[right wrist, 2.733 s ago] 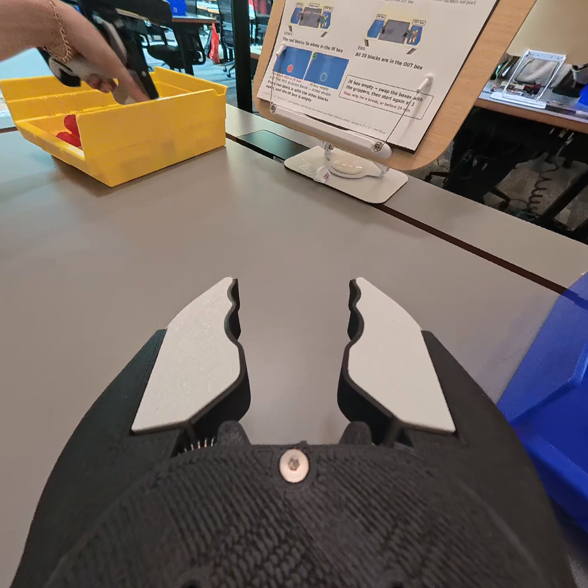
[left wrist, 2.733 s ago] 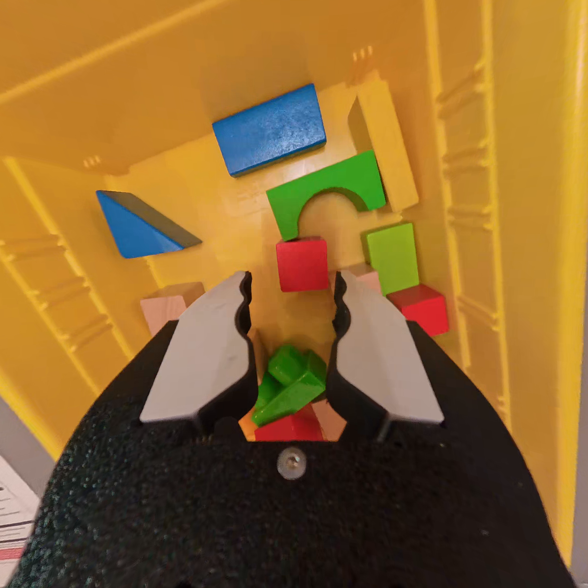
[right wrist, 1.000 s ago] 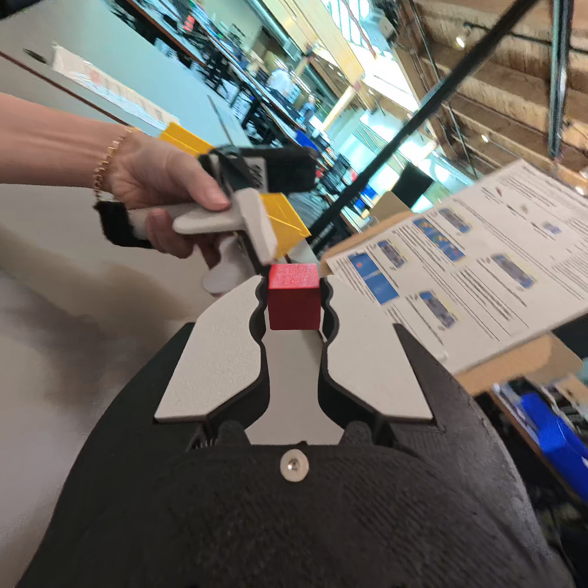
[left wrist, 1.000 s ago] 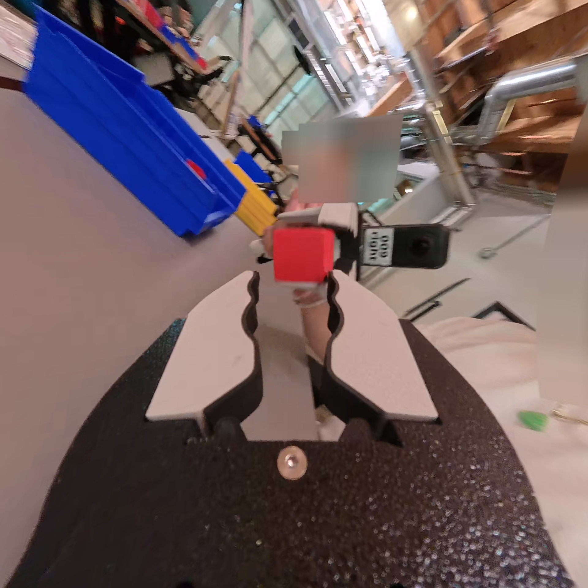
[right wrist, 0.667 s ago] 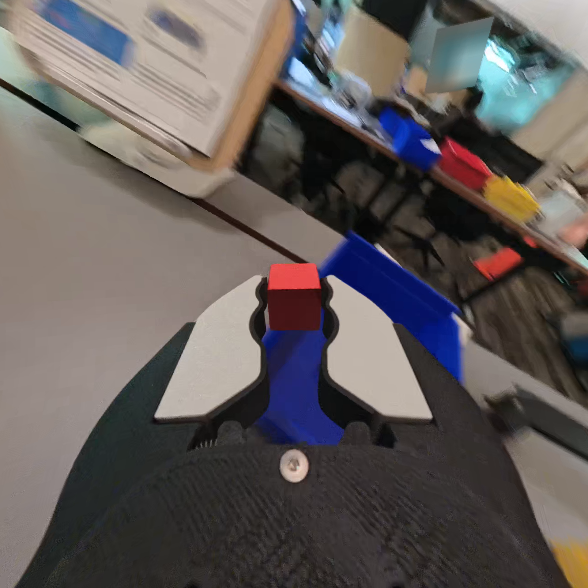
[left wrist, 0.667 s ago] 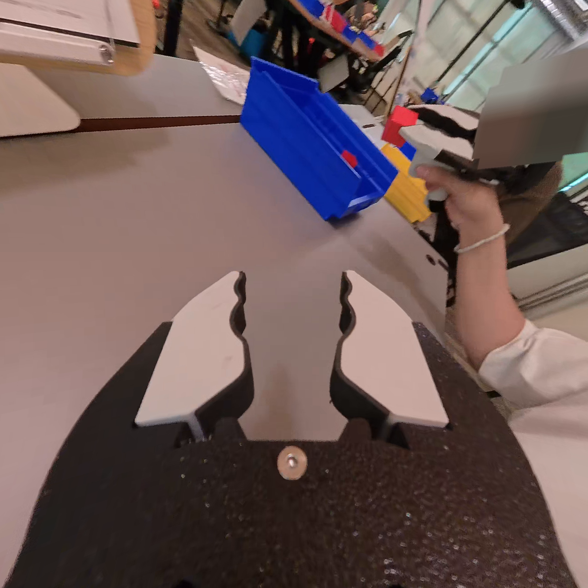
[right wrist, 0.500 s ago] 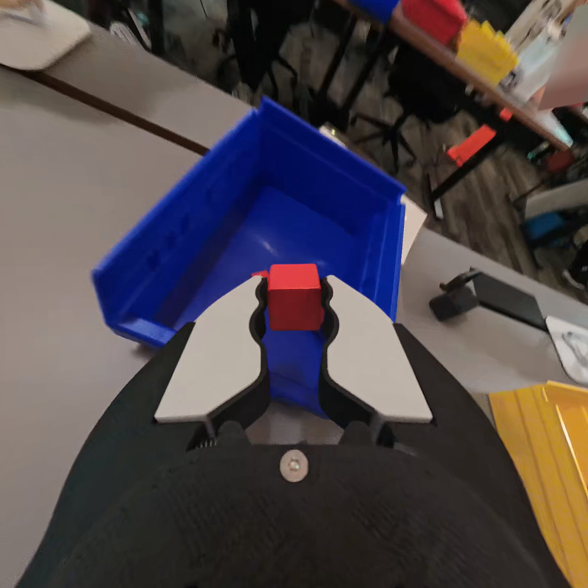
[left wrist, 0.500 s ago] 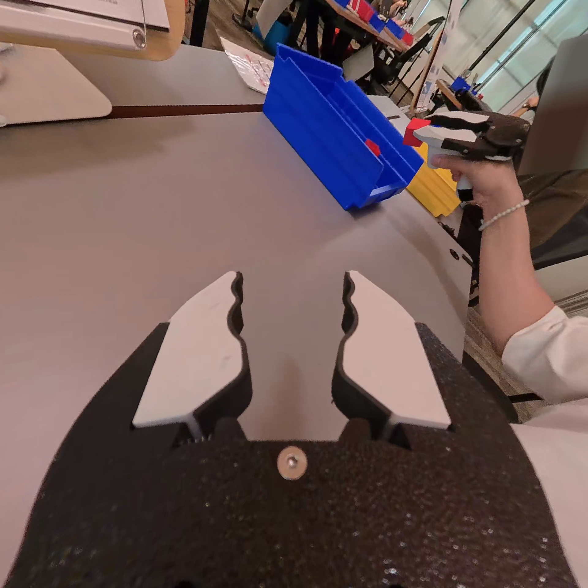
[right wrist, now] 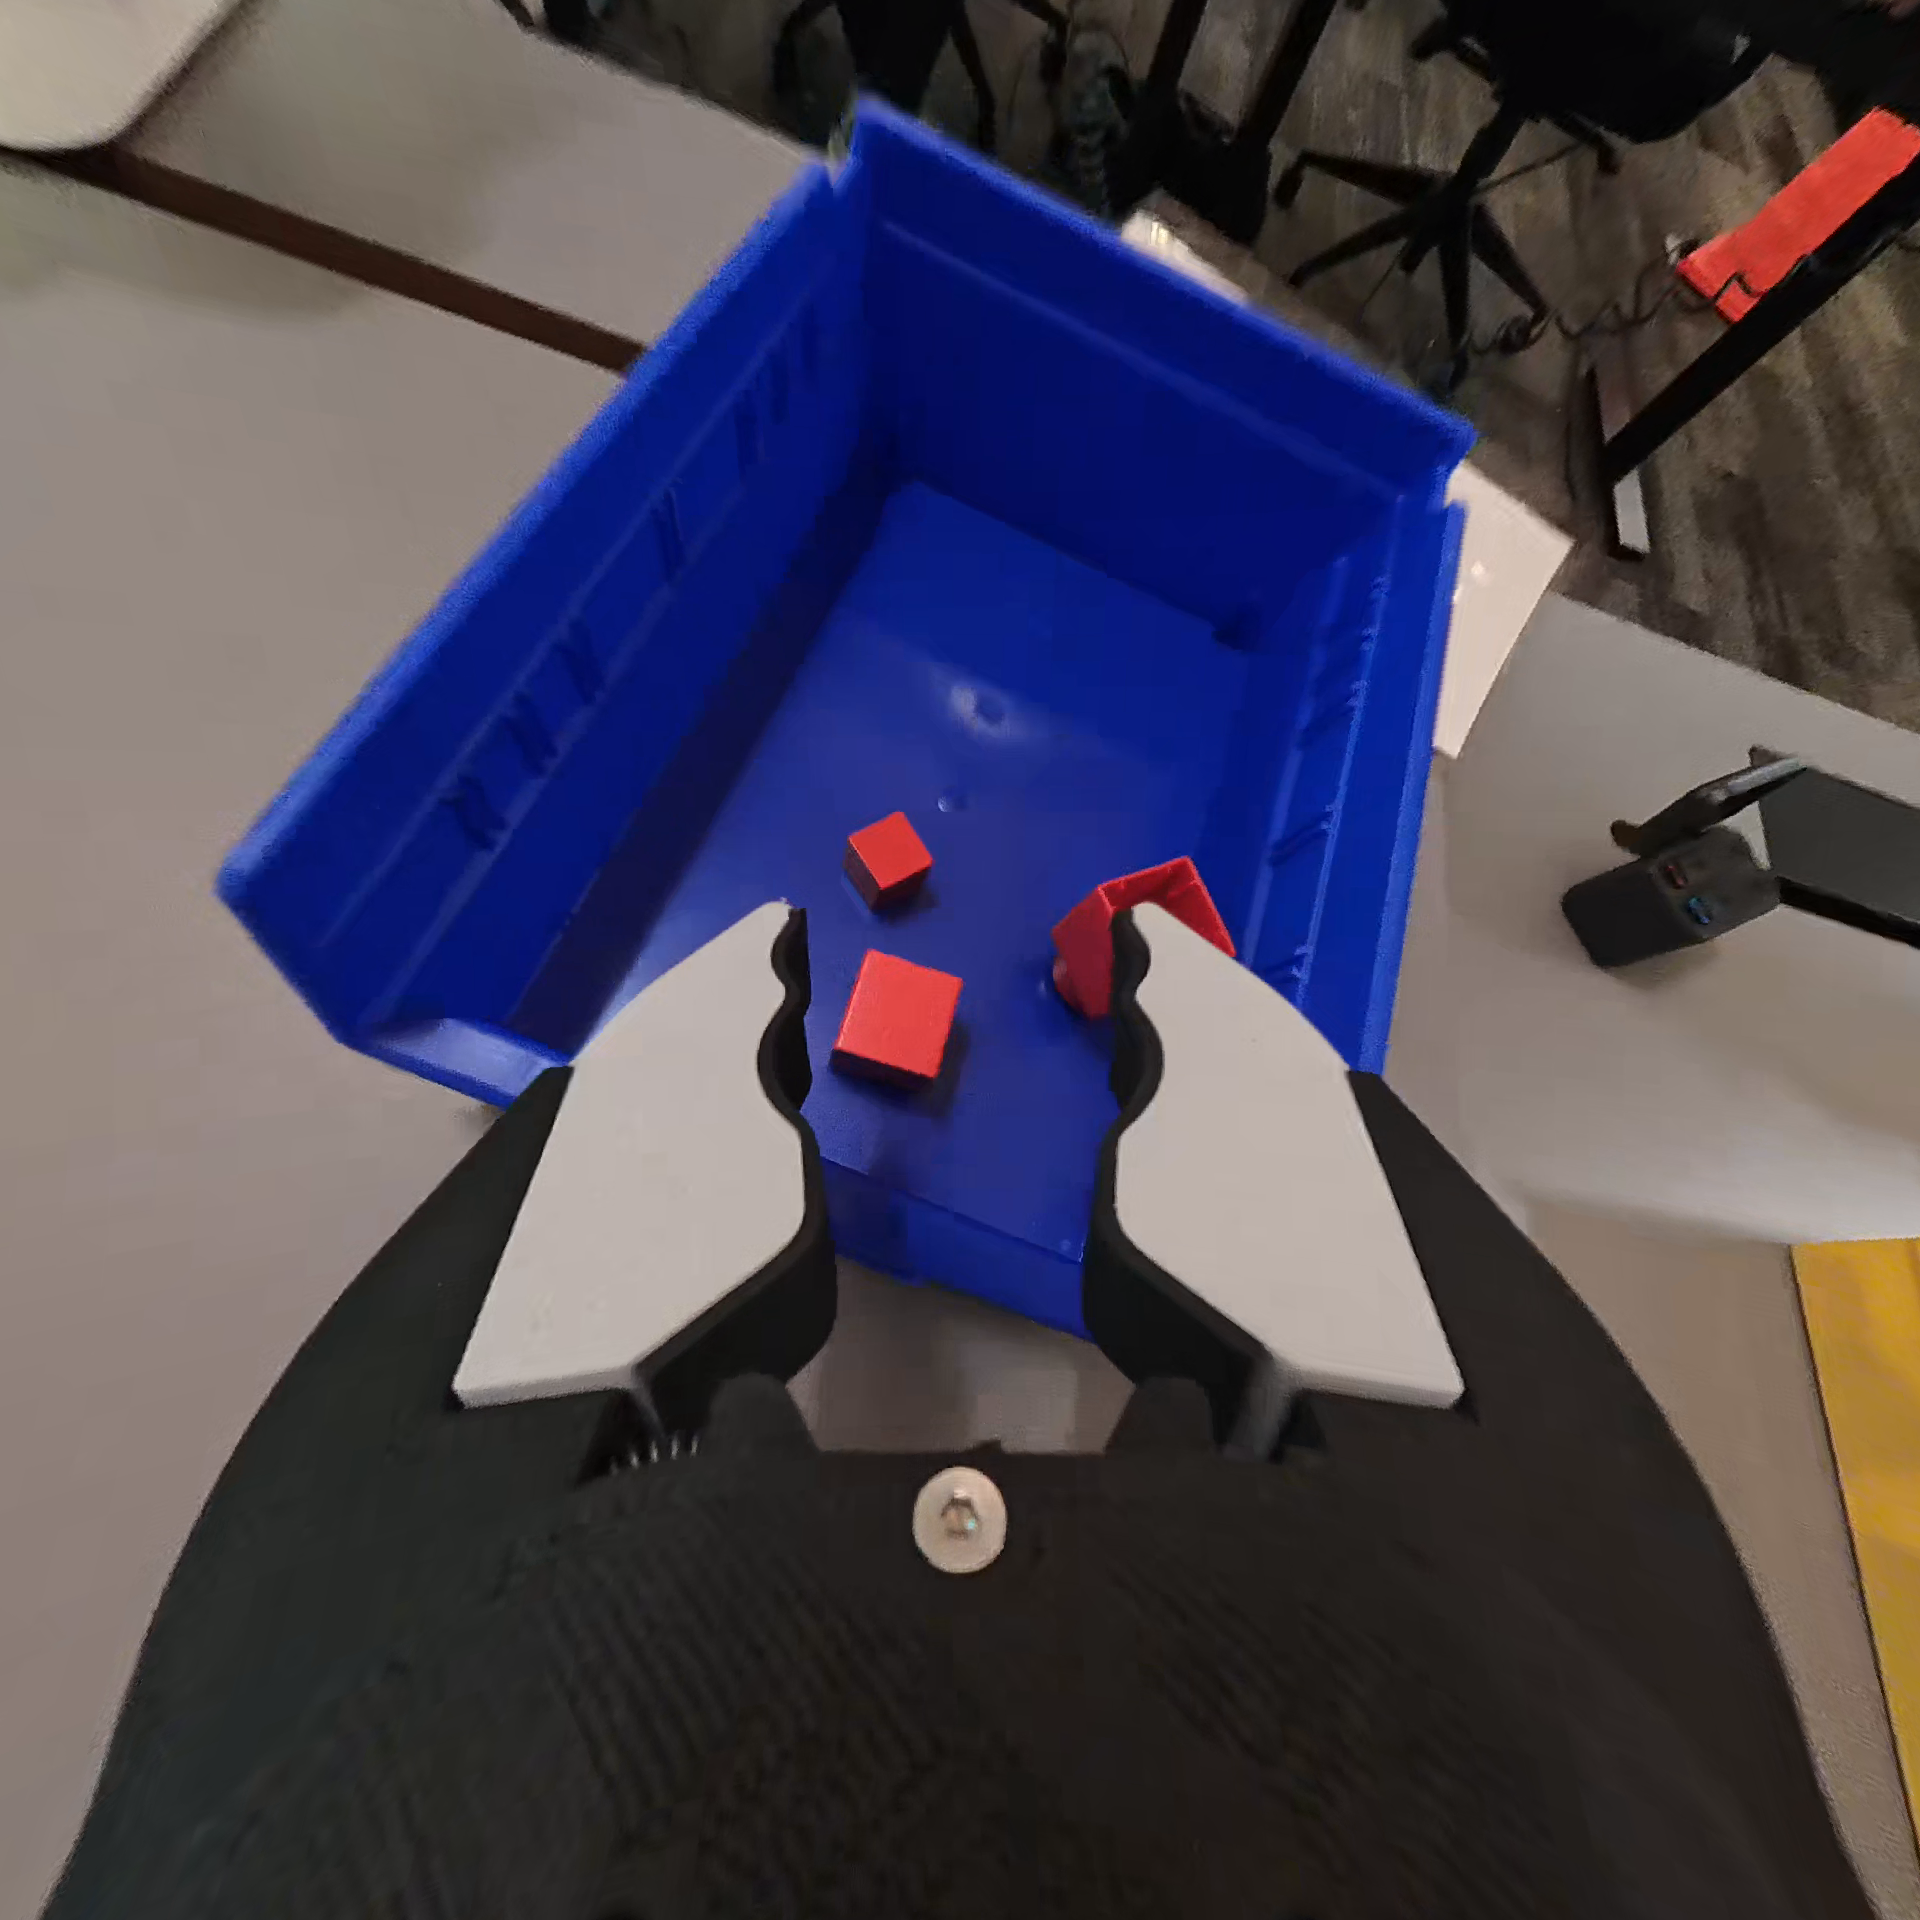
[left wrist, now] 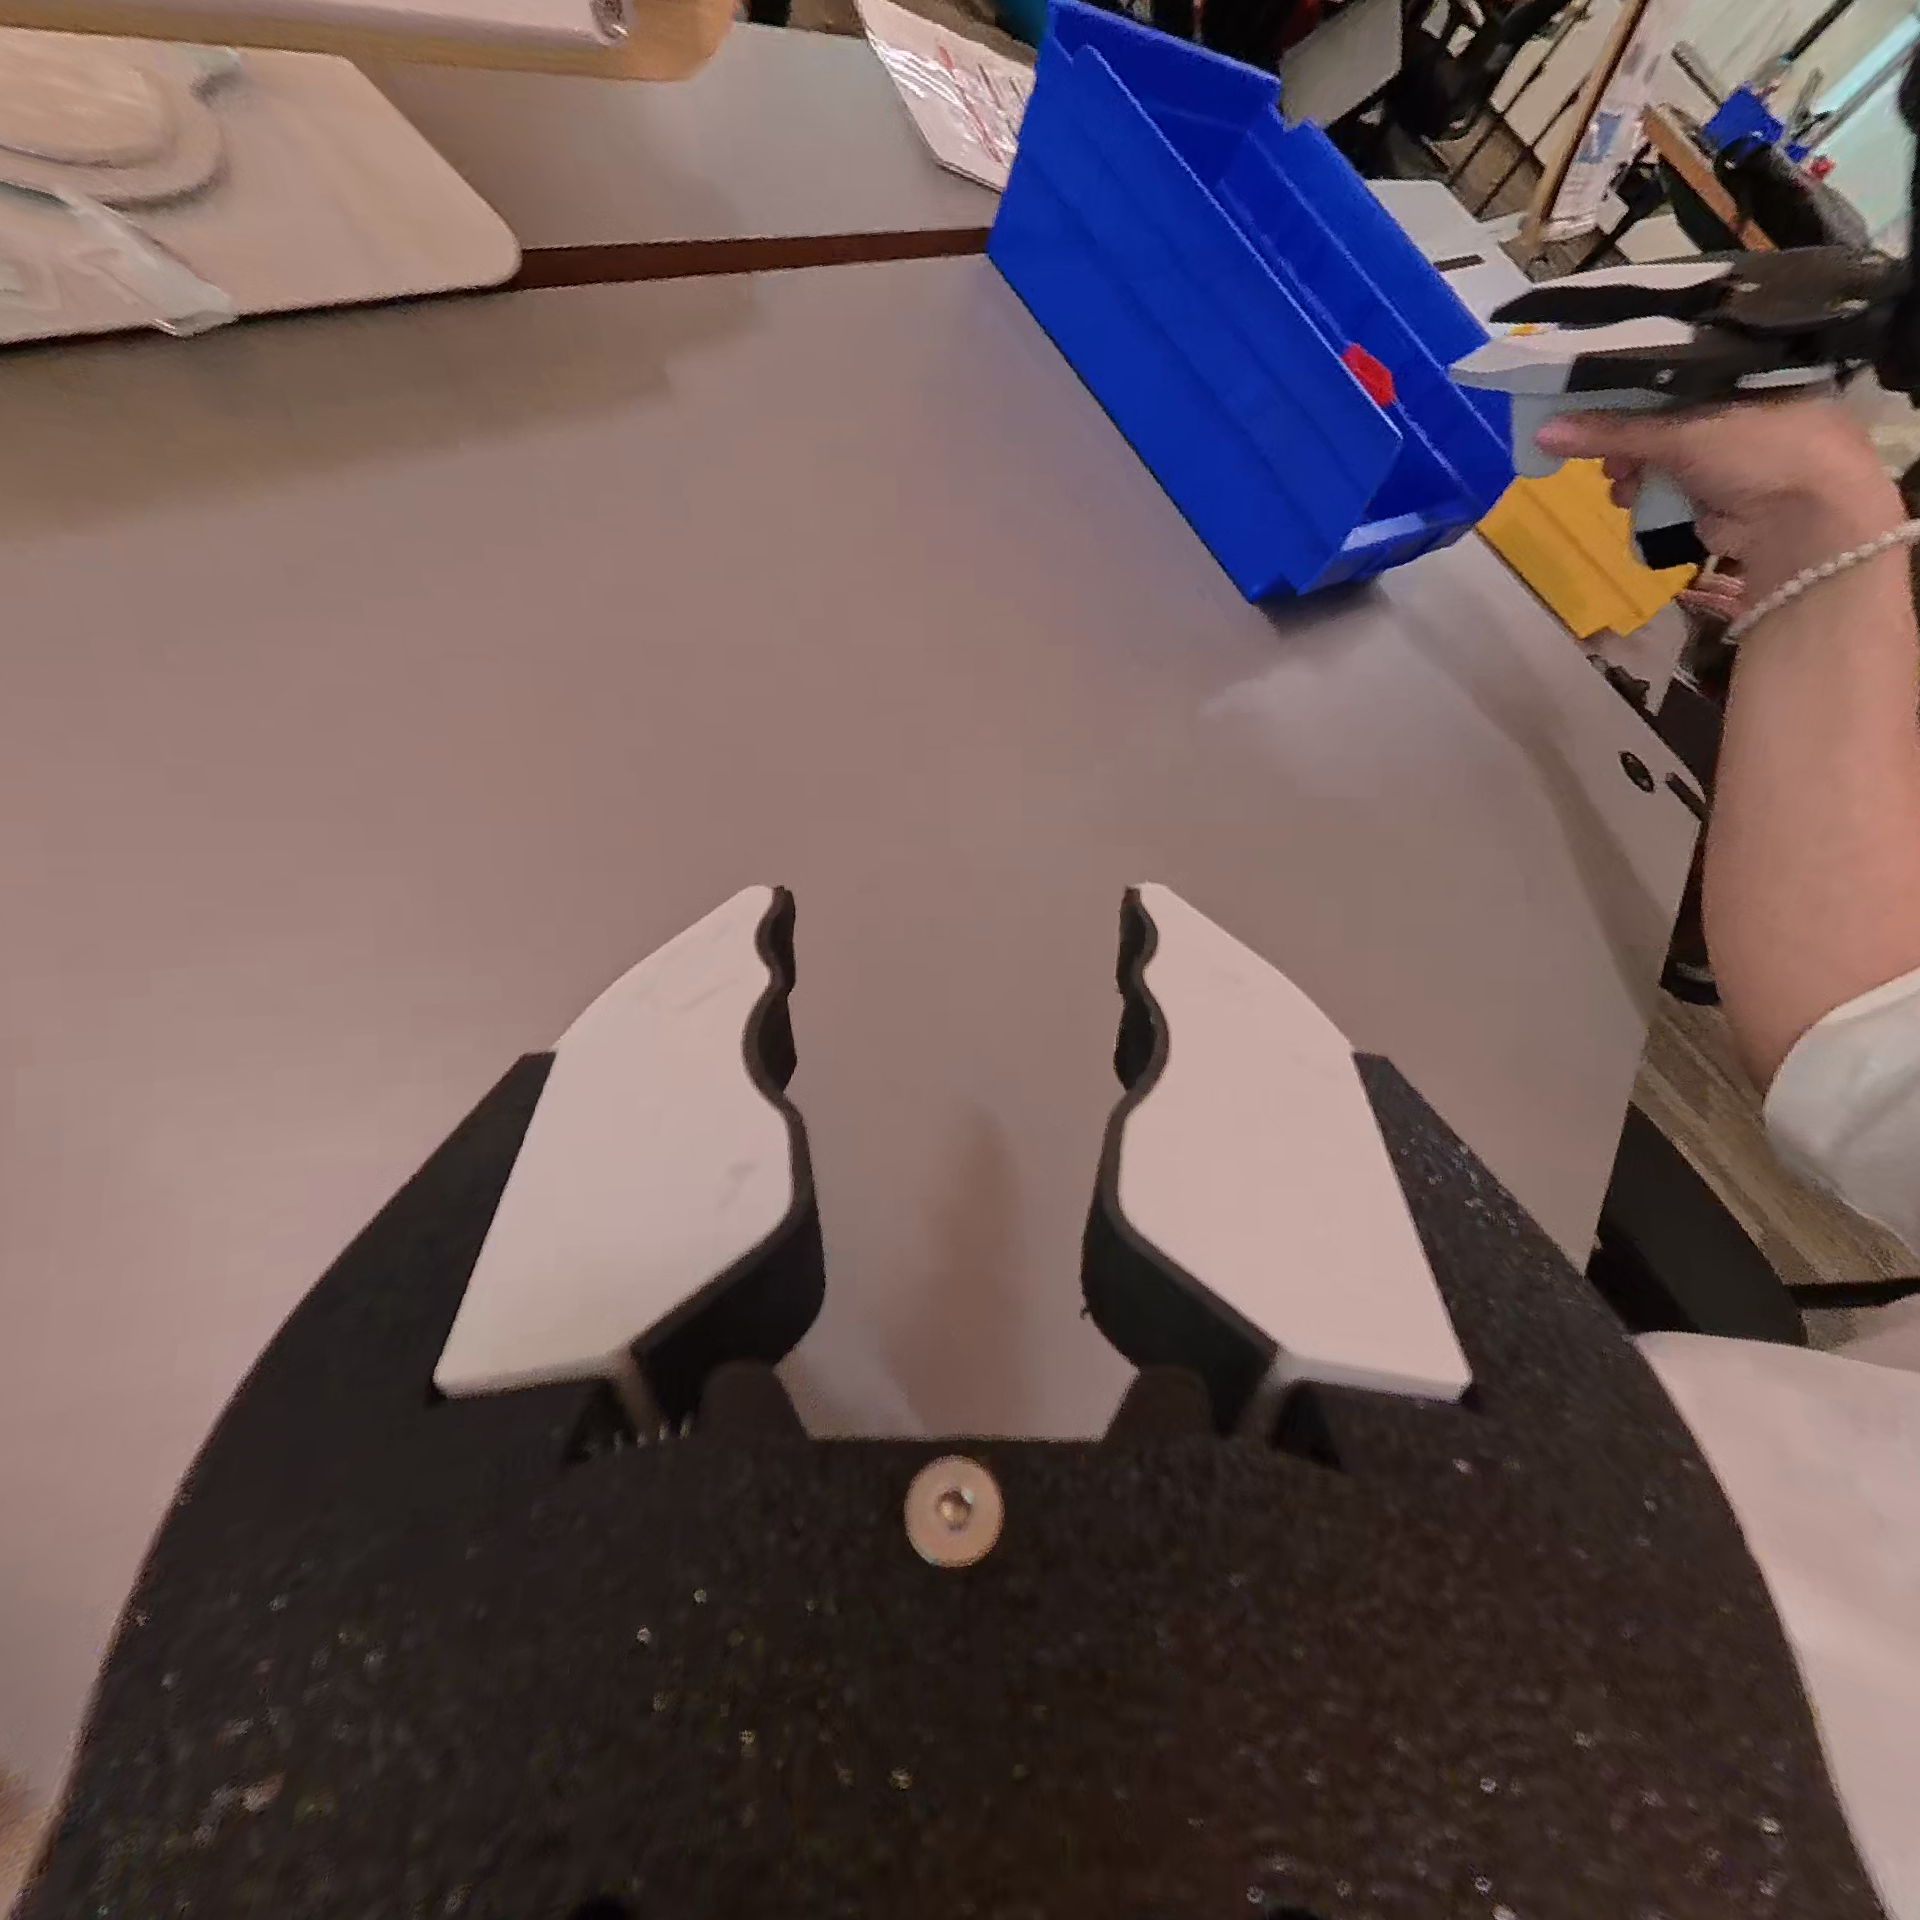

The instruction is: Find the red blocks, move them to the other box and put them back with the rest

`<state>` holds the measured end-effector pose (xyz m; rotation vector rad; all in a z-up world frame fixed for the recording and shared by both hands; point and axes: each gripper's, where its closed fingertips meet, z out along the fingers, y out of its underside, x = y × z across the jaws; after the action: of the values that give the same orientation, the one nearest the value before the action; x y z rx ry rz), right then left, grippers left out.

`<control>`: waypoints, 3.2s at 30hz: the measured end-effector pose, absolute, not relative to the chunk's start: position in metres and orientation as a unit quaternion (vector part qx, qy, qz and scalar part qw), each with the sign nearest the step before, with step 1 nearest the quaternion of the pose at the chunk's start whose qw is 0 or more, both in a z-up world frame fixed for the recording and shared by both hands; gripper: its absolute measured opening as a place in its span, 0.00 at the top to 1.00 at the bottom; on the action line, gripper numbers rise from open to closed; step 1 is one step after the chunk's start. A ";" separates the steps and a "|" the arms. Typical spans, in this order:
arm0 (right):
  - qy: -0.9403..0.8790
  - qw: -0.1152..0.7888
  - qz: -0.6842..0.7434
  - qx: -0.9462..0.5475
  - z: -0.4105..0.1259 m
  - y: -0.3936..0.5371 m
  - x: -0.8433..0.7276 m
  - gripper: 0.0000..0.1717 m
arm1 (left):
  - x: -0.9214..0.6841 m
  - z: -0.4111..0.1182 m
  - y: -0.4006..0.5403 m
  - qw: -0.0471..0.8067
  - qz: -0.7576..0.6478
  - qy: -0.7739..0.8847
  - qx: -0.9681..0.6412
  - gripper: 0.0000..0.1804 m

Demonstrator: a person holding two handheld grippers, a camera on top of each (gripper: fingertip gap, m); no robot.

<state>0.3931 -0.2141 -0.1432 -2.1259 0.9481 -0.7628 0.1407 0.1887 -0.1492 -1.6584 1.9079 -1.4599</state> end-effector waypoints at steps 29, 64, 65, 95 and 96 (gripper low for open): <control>0.178 0.584 -0.182 -0.770 -0.114 -0.050 0.243 0.70 | 0.031 -0.195 0.487 0.076 -0.060 0.574 -0.813 0.69; 0.006 0.710 0.070 -0.700 -0.071 0.069 0.164 0.63 | 0.147 -0.011 0.198 0.184 -0.630 0.669 -0.349 0.81; 0.000 0.714 0.088 -0.695 -0.068 0.075 0.160 0.63 | 0.146 -0.011 0.176 0.168 -0.656 0.667 -0.312 0.81; 0.361 0.368 -0.351 -0.782 -0.115 -0.184 0.429 0.79 | 0.166 -0.098 0.114 0.247 -0.555 0.710 -0.354 0.69; 0.368 0.350 -0.345 -0.789 -0.124 -0.188 0.437 0.79 | 0.165 -0.100 0.115 0.245 -0.554 0.709 -0.360 0.69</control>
<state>0.4370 -0.1878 -0.1240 -2.0439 0.9536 -0.8929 0.1646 0.1146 -0.0999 -0.9815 1.9362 -1.5135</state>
